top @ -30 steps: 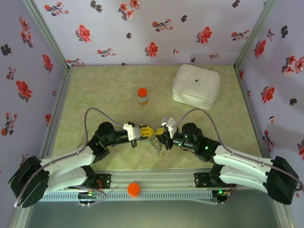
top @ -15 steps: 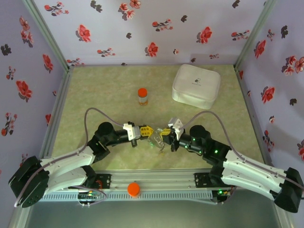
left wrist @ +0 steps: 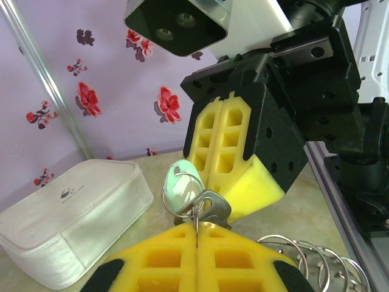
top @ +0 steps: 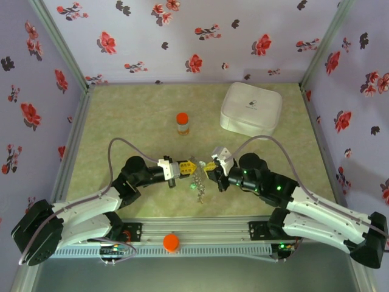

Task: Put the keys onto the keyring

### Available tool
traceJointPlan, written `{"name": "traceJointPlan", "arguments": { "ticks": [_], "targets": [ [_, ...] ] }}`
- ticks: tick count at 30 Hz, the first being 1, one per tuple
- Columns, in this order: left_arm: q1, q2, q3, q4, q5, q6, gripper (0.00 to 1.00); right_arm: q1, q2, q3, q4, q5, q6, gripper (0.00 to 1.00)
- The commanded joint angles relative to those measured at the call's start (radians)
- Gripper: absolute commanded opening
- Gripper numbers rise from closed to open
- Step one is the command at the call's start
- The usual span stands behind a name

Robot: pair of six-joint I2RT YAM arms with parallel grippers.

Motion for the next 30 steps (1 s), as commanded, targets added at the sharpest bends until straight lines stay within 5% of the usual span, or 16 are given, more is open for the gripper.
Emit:
{"name": "traceJointPlan", "arguments": {
  "ticks": [1, 18, 23, 30],
  "targets": [
    [-0.001, 0.007, 0.009, -0.003, -0.004, 0.031, 0.0, 0.023, 0.001, 0.073, 0.036, 0.061, -0.032, 0.0],
    [-0.002, -0.01, 0.004, 0.031, -0.02, 0.01, 0.0, 0.029, 0.001, -0.036, 0.065, 0.053, -0.063, 0.01],
    [-0.002, -0.017, 0.004, 0.035, -0.017, 0.006, 0.0, 0.029, 0.006, -0.084, 0.13, 0.012, -0.061, 0.25],
    [-0.002, -0.023, 0.004, 0.036, -0.015, 0.005, 0.0, 0.029, -0.011, -0.147, 0.155, 0.024, -0.087, 0.43]
  ]
}}
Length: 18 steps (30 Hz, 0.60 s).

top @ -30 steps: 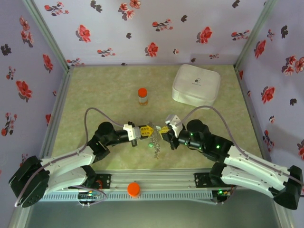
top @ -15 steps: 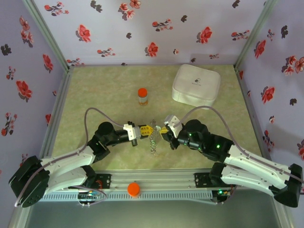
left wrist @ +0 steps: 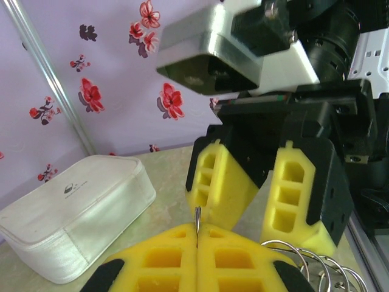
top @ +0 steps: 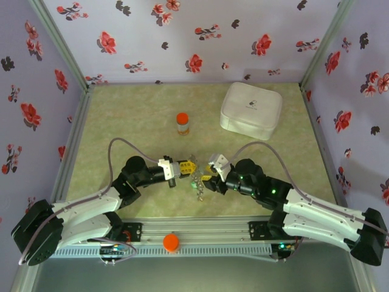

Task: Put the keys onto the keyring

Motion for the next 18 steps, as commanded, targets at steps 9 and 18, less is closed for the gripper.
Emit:
{"name": "traceJointPlan", "arguments": {
  "ticks": [9, 18],
  "targets": [
    [-0.002, -0.02, 0.005, 0.048, 0.015, -0.008, 0.0, 0.005, 0.015, -0.055, 0.174, 0.005, 0.013, 0.48],
    [-0.001, -0.021, 0.004, 0.05, 0.017, -0.011, 0.0, 0.009, 0.127, -0.063, 0.339, -0.032, 0.005, 0.47]
  ]
}}
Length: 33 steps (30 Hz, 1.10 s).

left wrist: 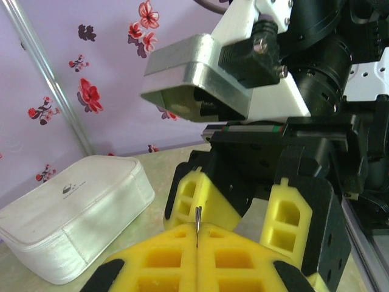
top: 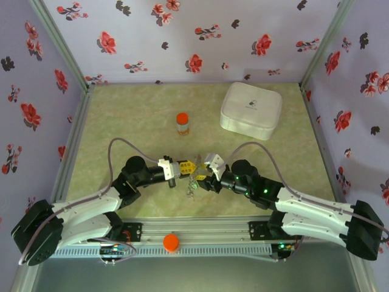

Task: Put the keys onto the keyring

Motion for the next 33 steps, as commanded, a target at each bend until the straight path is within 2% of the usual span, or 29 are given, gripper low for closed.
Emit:
{"name": "traceJointPlan", "arguments": {
  "ticks": [1, 7, 14, 18, 24, 33],
  "targets": [
    [-0.001, -0.021, 0.004, 0.05, 0.014, -0.007, 0.0, 0.008, 0.032, -0.009, 0.114, -0.012, 0.005, 0.47],
    [-0.001, -0.021, 0.004, 0.05, 0.012, -0.005, 0.0, 0.013, 0.059, -0.014, 0.135, 0.03, 0.004, 0.37],
    [-0.001, -0.02, 0.004, 0.049, 0.008, 0.0, 0.0, 0.014, 0.024, -0.018, 0.098, 0.062, -0.016, 0.11],
    [-0.001, -0.017, 0.004, 0.05, 0.005, 0.0, 0.0, 0.014, -0.014, -0.008, 0.02, 0.082, -0.039, 0.0],
    [0.0, -0.012, 0.003, 0.045, 0.003, 0.002, 0.0, 0.014, -0.075, 0.042, -0.13, 0.145, -0.111, 0.0],
    [-0.001, -0.004, 0.003, 0.027, 0.005, 0.019, 0.0, 0.015, -0.068, 0.239, -0.405, 0.202, -0.255, 0.0]
  ]
}}
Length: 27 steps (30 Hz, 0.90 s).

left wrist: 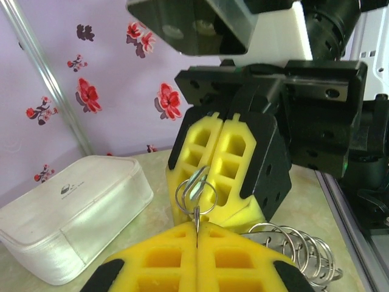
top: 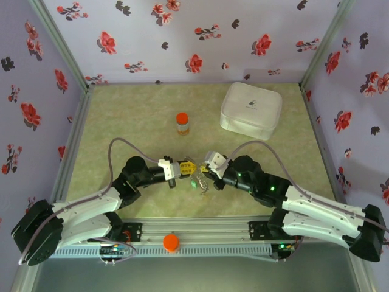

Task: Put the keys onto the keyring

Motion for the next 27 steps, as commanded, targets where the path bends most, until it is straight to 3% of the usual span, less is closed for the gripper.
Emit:
{"name": "traceJointPlan", "arguments": {
  "ticks": [1, 3, 5, 9, 10, 11, 15, 22, 27],
  "targets": [
    [-0.002, -0.003, 0.005, 0.025, 0.006, 0.019, 0.0, -0.006, -0.002, 0.093, -0.142, 0.084, -0.078, 0.0],
    [-0.002, -0.003, 0.006, 0.025, 0.002, 0.021, 0.01, -0.006, 0.011, 0.135, -0.19, 0.084, -0.095, 0.0],
    [0.0, -0.005, 0.004, 0.033, -0.022, 0.012, 0.33, -0.005, 0.028, 0.176, -0.232, 0.089, -0.112, 0.0],
    [0.005, -0.018, 0.001, 0.067, -0.094, -0.015, 0.76, -0.005, 0.058, 0.239, -0.287, 0.101, -0.136, 0.0],
    [0.01, -0.019, 0.003, 0.081, -0.118, -0.027, 0.94, -0.005, 0.067, 0.254, -0.297, 0.104, -0.141, 0.0],
    [0.016, -0.022, 0.003, 0.094, -0.133, -0.035, 1.0, -0.005, 0.078, 0.269, -0.307, 0.107, -0.148, 0.0],
    [0.044, -0.052, -0.002, 0.15, -0.279, -0.048, 1.0, -0.005, 0.134, 0.325, -0.325, 0.118, -0.172, 0.0],
    [0.161, -0.125, -0.008, 0.243, -0.702, -0.115, 1.0, -0.002, 0.31, 0.448, -0.278, 0.068, -0.16, 0.0],
    [0.26, -0.173, -0.011, 0.27, -1.033, -0.096, 1.0, 0.012, 0.462, 0.544, -0.132, 0.017, -0.054, 0.0]
  ]
}}
